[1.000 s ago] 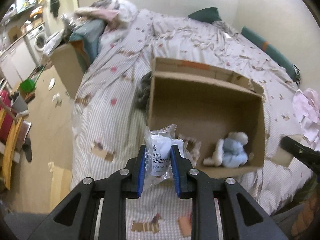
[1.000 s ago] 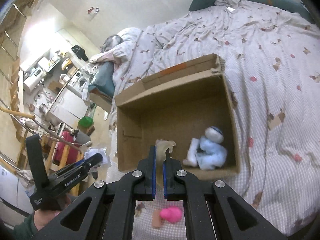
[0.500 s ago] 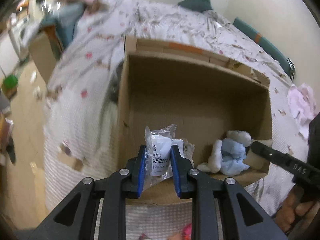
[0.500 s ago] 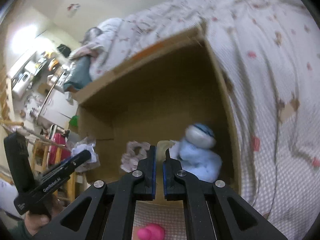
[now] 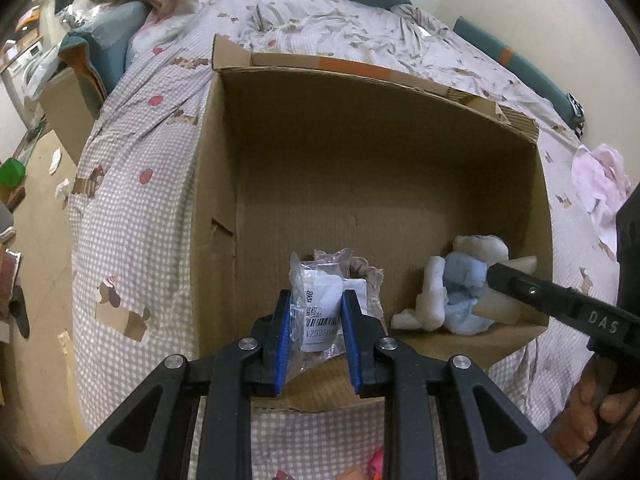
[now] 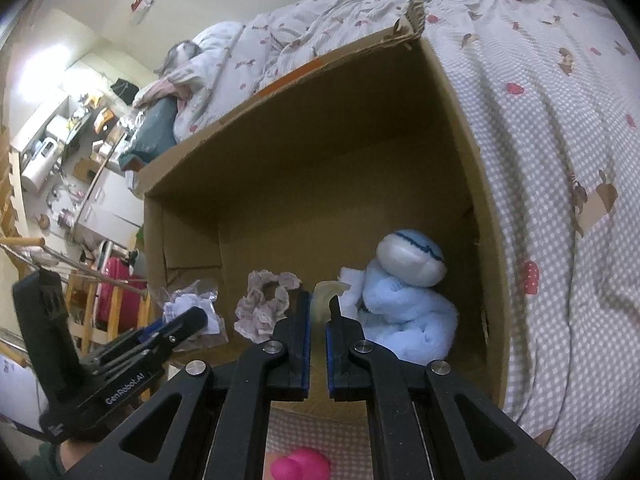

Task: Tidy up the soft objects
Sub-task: 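Carry the packet and tan tube over the box with both grippers, then open both grippers to drop the packet and tube into the box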

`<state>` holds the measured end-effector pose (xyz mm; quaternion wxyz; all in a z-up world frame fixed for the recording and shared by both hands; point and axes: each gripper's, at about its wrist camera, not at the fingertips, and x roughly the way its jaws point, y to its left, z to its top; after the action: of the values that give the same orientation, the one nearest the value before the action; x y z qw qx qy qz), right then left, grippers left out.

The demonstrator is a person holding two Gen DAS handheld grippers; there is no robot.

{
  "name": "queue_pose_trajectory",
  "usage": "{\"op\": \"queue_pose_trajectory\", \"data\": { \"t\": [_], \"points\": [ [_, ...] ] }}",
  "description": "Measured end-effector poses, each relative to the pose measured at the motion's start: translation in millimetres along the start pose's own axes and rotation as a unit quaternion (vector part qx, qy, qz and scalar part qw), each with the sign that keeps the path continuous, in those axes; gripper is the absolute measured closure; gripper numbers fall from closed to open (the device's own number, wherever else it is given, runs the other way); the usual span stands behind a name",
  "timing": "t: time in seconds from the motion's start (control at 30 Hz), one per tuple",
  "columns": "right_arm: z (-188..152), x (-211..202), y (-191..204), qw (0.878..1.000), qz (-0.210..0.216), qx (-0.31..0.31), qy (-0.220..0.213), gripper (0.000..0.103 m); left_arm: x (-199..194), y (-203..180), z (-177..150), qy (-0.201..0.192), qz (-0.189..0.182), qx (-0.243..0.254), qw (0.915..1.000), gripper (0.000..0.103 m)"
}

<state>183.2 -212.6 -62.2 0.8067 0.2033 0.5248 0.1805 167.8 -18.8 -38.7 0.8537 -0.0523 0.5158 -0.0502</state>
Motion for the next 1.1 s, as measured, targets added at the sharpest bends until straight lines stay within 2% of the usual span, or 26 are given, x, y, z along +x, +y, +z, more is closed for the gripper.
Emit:
{"op": "queue_pose_trajectory", "data": {
  "t": [0.3, 0.63, 0.67, 0.73, 0.77, 0.8, 0.9, 0.97, 1.0, 1.03, 1.07, 1.1],
  "points": [
    [-10, 19, 8, 0.999, -0.014, -0.031, 0.031, 0.096, -2, -16, -2, -0.004, -0.011, 0.032, 0.9994, 0.082],
    [-9, 13, 9, 1.0, -0.006, -0.024, 0.016, 0.095, -7, -16, -4, -0.013, 0.013, 0.039, 0.9991, 0.081],
    [-9, 12, 8, 1.0, -0.004, -0.021, 0.014, 0.095, -8, -16, -4, -0.015, 0.015, 0.04, 0.999, 0.077],
    [-8, 11, 7, 1.0, -0.003, -0.017, 0.01, 0.094, -11, -17, -4, -0.02, 0.018, 0.04, 0.9988, 0.063],
    [-7, 10, 7, 1.0, -0.002, -0.016, 0.008, 0.094, -14, -17, -4, -0.027, 0.021, 0.041, 0.9986, 0.051],
    [-7, 9, 7, 1.0, 0.0, -0.015, 0.006, 0.093, -16, -17, -4, -0.032, 0.024, 0.042, 0.9983, 0.045],
    [-6, 6, 7, 1.0, 0.0, -0.016, 0.0, 0.092, -19, -18, -3, -0.041, 0.034, 0.051, 0.9973, 0.041],
    [-5, 5, 8, 1.0, -0.008, -0.019, -0.004, 0.085, -21, -18, -3, -0.048, 0.043, 0.054, 0.9965, 0.04],
    [-4, 4, 8, 1.0, -0.014, -0.021, -0.008, 0.072, -22, -18, -3, -0.05, 0.049, 0.055, 0.996, 0.039],
    [-4, 2, 10, 0.999, -0.024, -0.024, -0.014, 0.047, -22, -18, -3, -0.051, 0.053, 0.056, 0.9957, 0.039],
    [-3, -1, 12, 0.999, -0.037, -0.029, -0.025, 0.033, -22, -18, -3, -0.05, 0.054, 0.058, 0.9956, 0.039],
    [-3, -5, 13, 0.998, -0.041, -0.032, -0.038, 0.023, -22, -18, -3, -0.05, 0.053, 0.057, 0.9957, 0.039]
  ]
}}
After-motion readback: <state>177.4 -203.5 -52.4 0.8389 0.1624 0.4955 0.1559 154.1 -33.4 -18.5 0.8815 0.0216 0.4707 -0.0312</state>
